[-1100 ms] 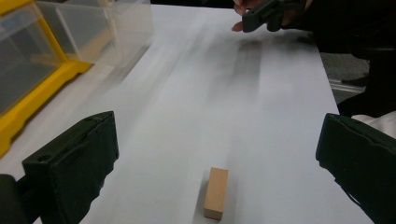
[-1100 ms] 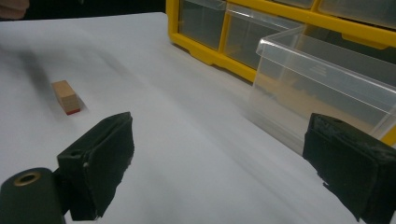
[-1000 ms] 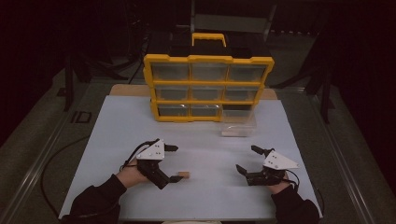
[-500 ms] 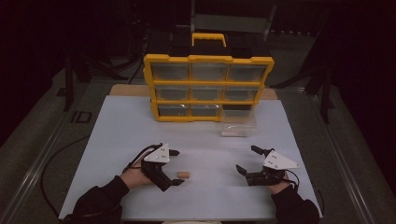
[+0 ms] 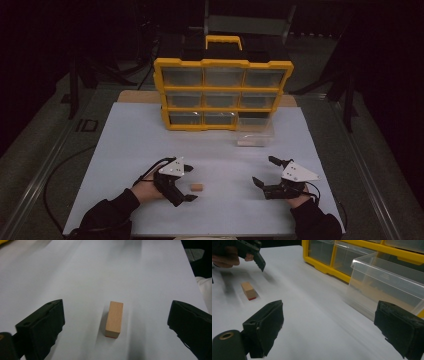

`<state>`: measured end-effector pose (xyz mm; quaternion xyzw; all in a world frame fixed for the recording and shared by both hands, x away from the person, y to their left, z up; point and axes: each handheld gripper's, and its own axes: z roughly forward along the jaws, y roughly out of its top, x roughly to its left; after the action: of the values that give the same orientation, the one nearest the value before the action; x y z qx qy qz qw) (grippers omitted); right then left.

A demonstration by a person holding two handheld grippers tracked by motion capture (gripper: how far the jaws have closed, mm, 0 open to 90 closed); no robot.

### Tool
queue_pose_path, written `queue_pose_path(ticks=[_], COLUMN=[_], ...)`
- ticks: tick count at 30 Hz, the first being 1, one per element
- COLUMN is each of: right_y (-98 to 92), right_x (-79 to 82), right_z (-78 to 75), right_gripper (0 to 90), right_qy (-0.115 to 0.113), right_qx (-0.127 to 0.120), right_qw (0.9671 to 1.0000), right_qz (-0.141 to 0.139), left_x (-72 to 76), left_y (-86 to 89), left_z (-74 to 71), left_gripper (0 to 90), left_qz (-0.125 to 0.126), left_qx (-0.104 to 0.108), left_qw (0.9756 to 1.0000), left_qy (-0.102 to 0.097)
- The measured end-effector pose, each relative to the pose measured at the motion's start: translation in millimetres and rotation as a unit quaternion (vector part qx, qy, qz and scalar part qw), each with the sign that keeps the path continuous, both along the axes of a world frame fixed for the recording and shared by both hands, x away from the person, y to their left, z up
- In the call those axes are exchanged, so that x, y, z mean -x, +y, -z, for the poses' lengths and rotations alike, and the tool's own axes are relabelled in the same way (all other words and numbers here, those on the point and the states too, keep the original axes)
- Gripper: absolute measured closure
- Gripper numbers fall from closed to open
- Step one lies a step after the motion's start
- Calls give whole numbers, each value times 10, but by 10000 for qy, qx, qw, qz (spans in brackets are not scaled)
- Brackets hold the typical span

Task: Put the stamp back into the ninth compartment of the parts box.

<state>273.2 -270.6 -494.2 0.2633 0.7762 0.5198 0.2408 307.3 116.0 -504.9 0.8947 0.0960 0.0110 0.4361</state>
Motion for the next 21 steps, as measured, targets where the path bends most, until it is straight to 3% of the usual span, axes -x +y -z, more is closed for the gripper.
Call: queue_pose_path(ticks=[14,21], right_y=[-2,1], right_x=[0,3], right_z=[1,0], right_gripper=[87,87], right_qy=[11,15], right_qx=[-14,-25], right_qw=[10000,10000], right_qz=[-3,5], left_x=[-36,-39], left_y=[-43,-58], left_z=[74,97], left_gripper=[157,287], left_qz=[110,142], left_qx=[-231,-349], left_qw=[9996,9992], left_qy=[155,163])
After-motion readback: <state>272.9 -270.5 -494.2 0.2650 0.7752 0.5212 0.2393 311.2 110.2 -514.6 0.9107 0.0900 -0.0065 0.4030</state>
